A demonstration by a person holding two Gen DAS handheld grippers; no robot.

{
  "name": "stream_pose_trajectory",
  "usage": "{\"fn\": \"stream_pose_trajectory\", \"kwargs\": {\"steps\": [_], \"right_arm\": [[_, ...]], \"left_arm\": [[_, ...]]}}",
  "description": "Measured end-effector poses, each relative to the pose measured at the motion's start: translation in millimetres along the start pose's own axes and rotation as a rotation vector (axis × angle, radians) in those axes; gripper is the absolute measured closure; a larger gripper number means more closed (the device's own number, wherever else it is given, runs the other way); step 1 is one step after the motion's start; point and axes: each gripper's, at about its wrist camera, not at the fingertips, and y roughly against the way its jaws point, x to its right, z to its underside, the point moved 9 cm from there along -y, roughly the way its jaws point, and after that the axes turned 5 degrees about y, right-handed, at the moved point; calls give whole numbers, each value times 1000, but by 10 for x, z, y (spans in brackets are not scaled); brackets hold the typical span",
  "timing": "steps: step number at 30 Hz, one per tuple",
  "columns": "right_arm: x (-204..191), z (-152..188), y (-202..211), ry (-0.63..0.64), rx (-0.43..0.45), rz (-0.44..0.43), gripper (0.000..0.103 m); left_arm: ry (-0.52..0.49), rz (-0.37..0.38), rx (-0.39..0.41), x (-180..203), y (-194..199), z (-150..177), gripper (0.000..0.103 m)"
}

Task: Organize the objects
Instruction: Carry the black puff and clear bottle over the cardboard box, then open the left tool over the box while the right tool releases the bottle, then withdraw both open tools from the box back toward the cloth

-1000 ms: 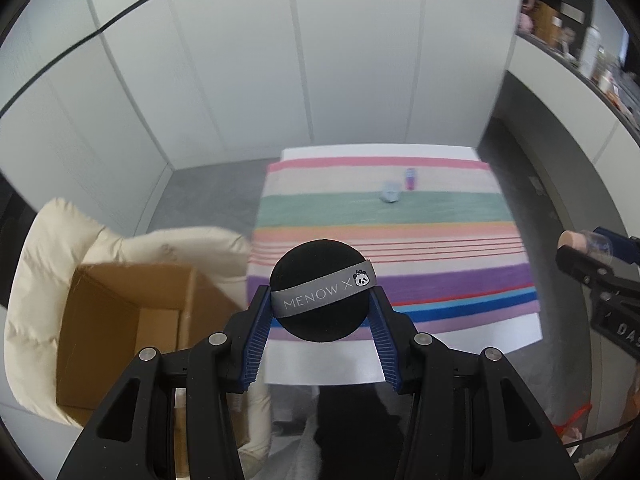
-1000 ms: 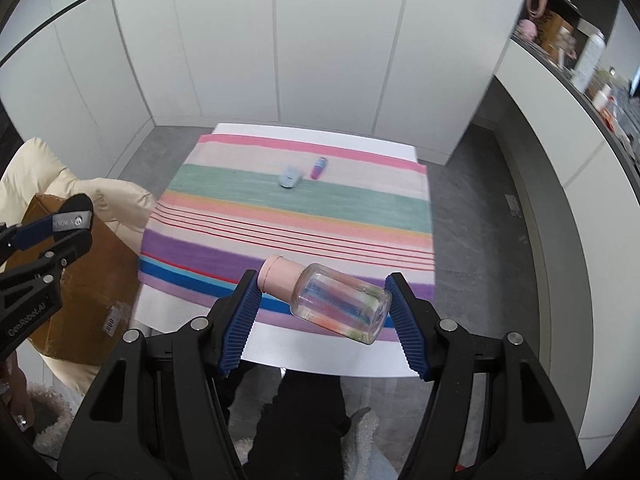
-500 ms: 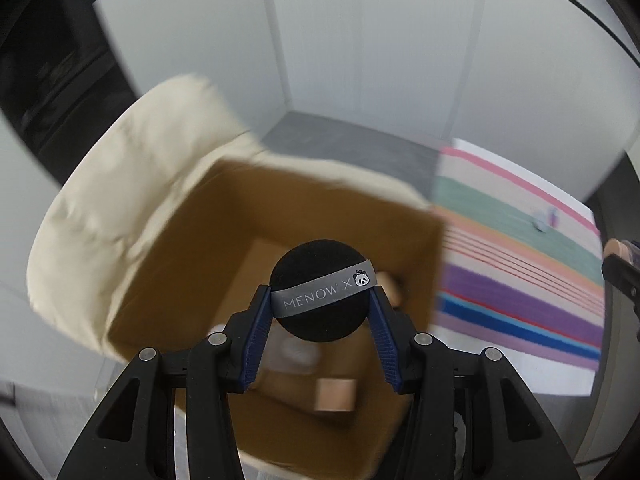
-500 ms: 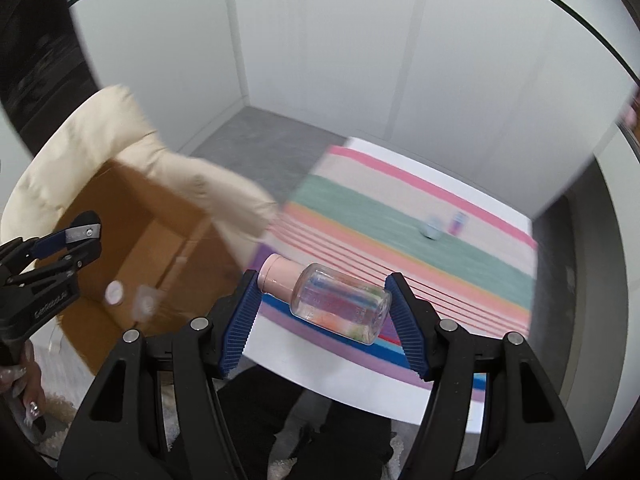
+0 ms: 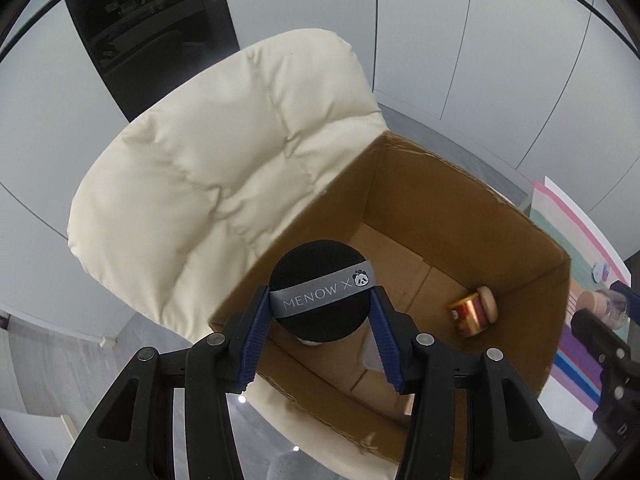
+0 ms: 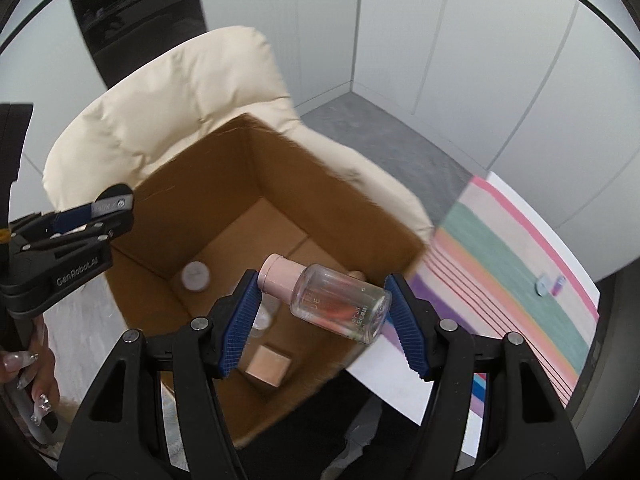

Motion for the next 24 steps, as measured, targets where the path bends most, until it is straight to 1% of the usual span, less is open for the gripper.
{"fn": "stream_pose_trajectory", "kwargs": {"steps": [2,4,5,6,8,10,12,18,22,24], "right_arm": [[-67,-23,-31,10,-1,-8,37],[-112,-31,-46,11,-2,-21,36],[-126,-29,-59,14,-1,-35,34],[-148,-29,-70,21,-8,-45,22],[-147,-33,-109,32,-16,-41,8],[-123,-32,-77,41,10,-21,7],[-105,-24,-66,46,13,-9,7],[-9,35,-74,18,7,-10,7],[59,102,-125,0,-18,-10,7],[98,130,-103,0,-15,-1,7]], "left_arm": [[11,13,-5,-18,-33,7,50],[24,26,-6,-5,-39,6,43],[29,30,-4,-3,-44,2,30],[31,38,-6,5,-51,1,19],[35,48,-6,11,-55,0,11],[33,46,-5,18,-52,2,11],[24,38,-8,29,-61,14,11],[-5,31,-13,108,-65,68,11],[-9,33,-10,140,-68,79,11],[-9,36,-15,153,-70,89,11]]}}
